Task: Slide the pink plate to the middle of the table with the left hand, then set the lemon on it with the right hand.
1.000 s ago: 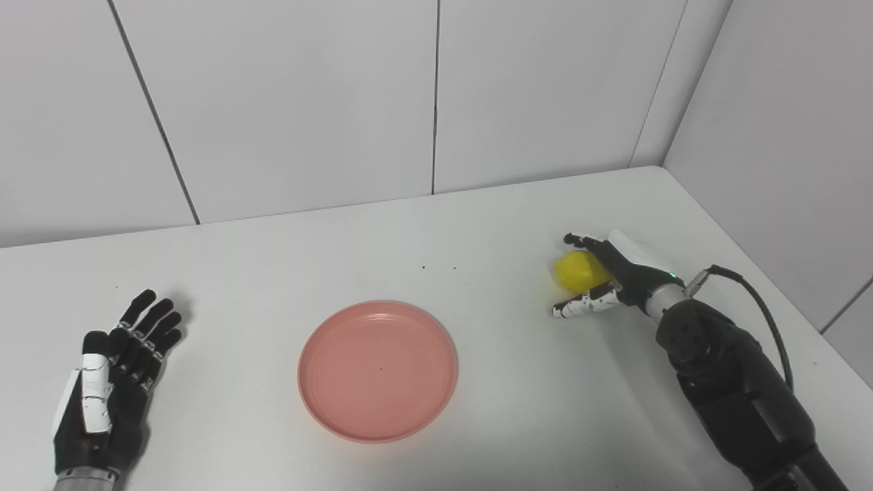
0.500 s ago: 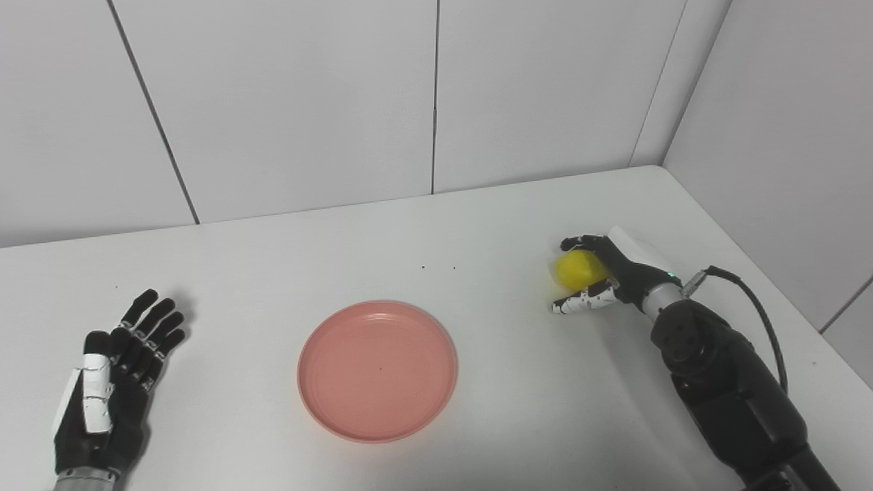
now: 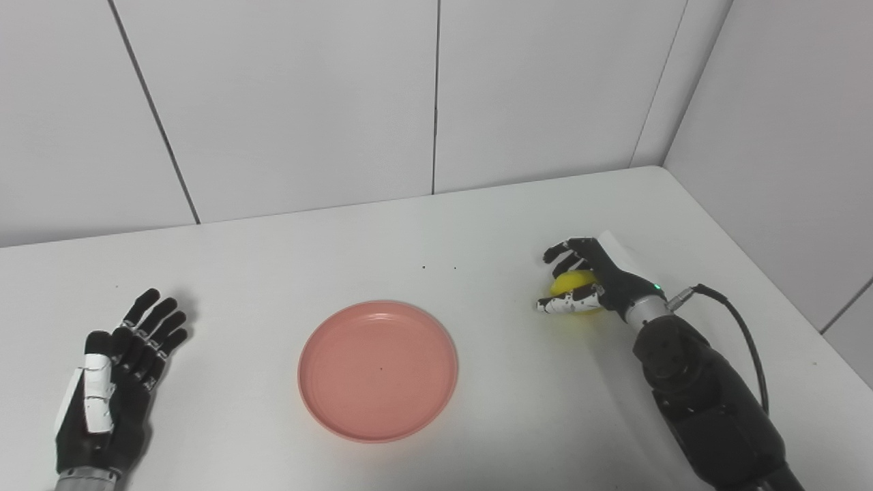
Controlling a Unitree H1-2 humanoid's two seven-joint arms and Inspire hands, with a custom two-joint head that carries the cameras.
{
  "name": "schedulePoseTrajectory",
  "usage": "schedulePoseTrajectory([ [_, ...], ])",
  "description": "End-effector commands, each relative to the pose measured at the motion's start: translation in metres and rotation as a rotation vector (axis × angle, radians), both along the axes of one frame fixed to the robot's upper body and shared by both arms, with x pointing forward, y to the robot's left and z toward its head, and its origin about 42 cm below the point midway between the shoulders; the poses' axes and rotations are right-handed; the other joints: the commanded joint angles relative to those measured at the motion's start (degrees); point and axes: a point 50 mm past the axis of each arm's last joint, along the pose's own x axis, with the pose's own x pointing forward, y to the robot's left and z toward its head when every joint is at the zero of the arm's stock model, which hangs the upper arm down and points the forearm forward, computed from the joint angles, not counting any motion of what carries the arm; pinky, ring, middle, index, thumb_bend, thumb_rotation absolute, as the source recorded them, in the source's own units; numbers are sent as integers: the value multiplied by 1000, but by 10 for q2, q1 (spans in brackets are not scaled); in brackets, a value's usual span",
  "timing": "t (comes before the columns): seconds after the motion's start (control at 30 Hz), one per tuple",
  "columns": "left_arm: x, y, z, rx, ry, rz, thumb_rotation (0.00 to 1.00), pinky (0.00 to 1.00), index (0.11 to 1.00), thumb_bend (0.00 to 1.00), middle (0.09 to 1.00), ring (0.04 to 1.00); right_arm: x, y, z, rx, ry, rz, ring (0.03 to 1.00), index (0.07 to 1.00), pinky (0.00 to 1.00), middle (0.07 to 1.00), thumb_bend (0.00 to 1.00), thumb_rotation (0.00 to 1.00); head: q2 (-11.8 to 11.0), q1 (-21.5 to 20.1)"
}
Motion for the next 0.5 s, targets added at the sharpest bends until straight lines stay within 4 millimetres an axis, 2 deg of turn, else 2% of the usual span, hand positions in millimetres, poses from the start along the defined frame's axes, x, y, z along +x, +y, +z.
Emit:
schedulePoseTrajectory([
  [0.0,-18,-1,-26,-23,59,0,944,893,866,802,887,882,5,-6,18,-20,-93,-1,457,615,378,498,551,1,-1,0],
  [0.1,-18,-1,-25,-18,56,-1,948,892,872,801,891,884,5,-5,18,-33,-95,-5,461,610,379,487,550,0,0,0],
  [0.2,-19,-1,-26,-18,55,-2,948,896,877,800,896,889,5,-6,19,-43,-95,-6,466,541,384,445,521,0,1,1],
  [0.47,-19,-2,-25,-26,55,1,937,887,869,794,890,880,4,-6,20,-52,-102,-13,458,534,373,441,522,0,2,2],
])
